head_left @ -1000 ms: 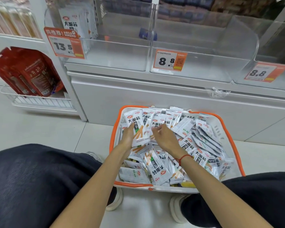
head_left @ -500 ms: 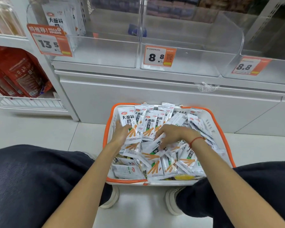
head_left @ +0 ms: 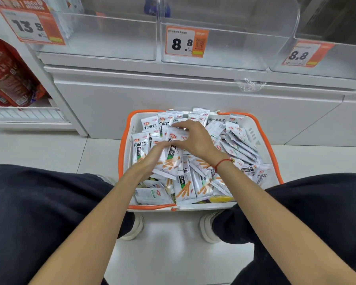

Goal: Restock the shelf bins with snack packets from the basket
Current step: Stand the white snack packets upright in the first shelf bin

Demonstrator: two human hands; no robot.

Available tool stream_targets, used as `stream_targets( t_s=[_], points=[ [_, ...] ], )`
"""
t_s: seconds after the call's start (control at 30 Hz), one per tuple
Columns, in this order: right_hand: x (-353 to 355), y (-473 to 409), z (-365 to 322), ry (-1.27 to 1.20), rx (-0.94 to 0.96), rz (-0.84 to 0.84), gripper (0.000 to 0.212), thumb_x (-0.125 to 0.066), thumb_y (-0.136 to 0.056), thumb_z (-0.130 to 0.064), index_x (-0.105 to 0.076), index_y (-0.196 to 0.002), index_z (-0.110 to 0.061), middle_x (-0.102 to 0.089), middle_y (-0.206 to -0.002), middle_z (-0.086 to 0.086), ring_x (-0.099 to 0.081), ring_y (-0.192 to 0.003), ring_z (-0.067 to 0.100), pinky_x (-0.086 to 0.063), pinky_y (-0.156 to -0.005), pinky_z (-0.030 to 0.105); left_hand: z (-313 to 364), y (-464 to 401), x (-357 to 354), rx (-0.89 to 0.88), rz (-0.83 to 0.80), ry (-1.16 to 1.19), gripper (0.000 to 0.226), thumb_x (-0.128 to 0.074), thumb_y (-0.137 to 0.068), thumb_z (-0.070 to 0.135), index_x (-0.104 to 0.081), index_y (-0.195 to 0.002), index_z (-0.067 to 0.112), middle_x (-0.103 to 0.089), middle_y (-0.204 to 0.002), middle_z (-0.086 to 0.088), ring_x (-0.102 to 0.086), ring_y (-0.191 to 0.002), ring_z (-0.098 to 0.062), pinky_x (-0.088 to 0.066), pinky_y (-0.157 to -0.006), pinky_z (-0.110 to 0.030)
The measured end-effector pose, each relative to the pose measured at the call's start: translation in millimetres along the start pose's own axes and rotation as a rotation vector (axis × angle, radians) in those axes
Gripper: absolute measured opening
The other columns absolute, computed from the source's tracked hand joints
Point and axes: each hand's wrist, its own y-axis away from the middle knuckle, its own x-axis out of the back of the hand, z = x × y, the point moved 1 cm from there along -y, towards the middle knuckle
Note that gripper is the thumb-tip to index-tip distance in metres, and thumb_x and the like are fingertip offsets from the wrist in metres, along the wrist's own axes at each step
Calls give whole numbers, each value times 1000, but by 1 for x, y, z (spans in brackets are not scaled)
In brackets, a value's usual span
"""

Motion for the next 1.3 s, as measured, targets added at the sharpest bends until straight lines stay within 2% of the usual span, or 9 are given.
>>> stream_targets(
  t_s=[0.17,0.23,0.33,0.43,0.57,0.83,1.0,1.17,1.3],
  points=[
    [-8,10,5,204,-127,208,38,-52,-92,-10,-47,-130,-13,-52,-130,7,-53,-113,26,-45,-80,34,-6,-7,9,-5,76,208,26,-46,-98,28,-54,-118,13,-68,-69,1,-62,-54,-12,-48,-51,-24],
    [-16,18,9,440,-210,-108,32,-56,-92,-22,-49,-120,-10,-53,-124,7,-57,-103,25,-45,-76,33,-5,-7,15,-28,121,257,28,-46,-99,30,-55,-120,14,-70,-82,-3,-65,-62,-14,-52,-58,-27],
    [-39,39,16,615,-306,-462,66,-71,-82,-39,-40,-129,-5,-42,-132,8,-53,-111,25,-46,-85,33,-7,-8,21,-25,155,289,36,-47,-99,36,-52,-130,18,-70,-106,-7,-67,-84,-19,-52,-76,-34],
    [-57,43,26,551,-275,-405,59,-73,-81,-28,-41,-125,-7,-40,-130,9,-44,-118,27,-45,-86,35,-5,-7,19,-36,155,315,31,-44,-100,35,-54,-125,20,-70,-104,-6,-66,-85,-19,-52,-81,-38],
    [-51,33,32,257,-331,-379,32,-65,-87,-22,-45,-109,-11,-49,-91,5,-52,-88,25,-42,-67,33,-1,-4,17,-14,186,398,23,-45,-97,33,-58,-113,21,-70,-85,-3,-64,-74,-21,-48,-92,-46],
    [6,-10,32,-611,-452,-113,73,-52,-95,-22,-5,-148,-8,-32,-149,20,-43,-130,34,-42,-105,47,1,-4,19,38,296,373,58,-45,-79,46,-43,-131,21,-57,-115,-11,-55,-101,-27,-41,-98,-46],
    [18,-8,-12,-484,-181,-327,47,-55,-95,-13,-31,-136,-14,-60,-115,1,-61,-87,8,-50,-68,17,19,4,4,-3,218,425,41,-41,-87,42,-62,-111,17,-71,-99,-10,-67,-87,-27,-52,-84,-42],
    [16,-16,-29,-330,-106,62,48,-67,-87,-24,-50,-132,-20,-58,-101,-2,-49,-68,4,-41,-66,21,44,7,0,-104,131,620,48,-26,-102,46,-66,-108,22,-75,-84,-3,-70,-80,-21,-52,-81,-37],
    [29,-34,-57,-264,-28,21,51,-61,-90,-36,-45,-138,-28,-45,-110,-2,-50,-90,10,-41,-79,21,72,16,13,-207,127,598,34,-36,-100,37,-67,-100,23,-75,-81,-3,-67,-80,-21,-49,-91,-41]
  ],
)
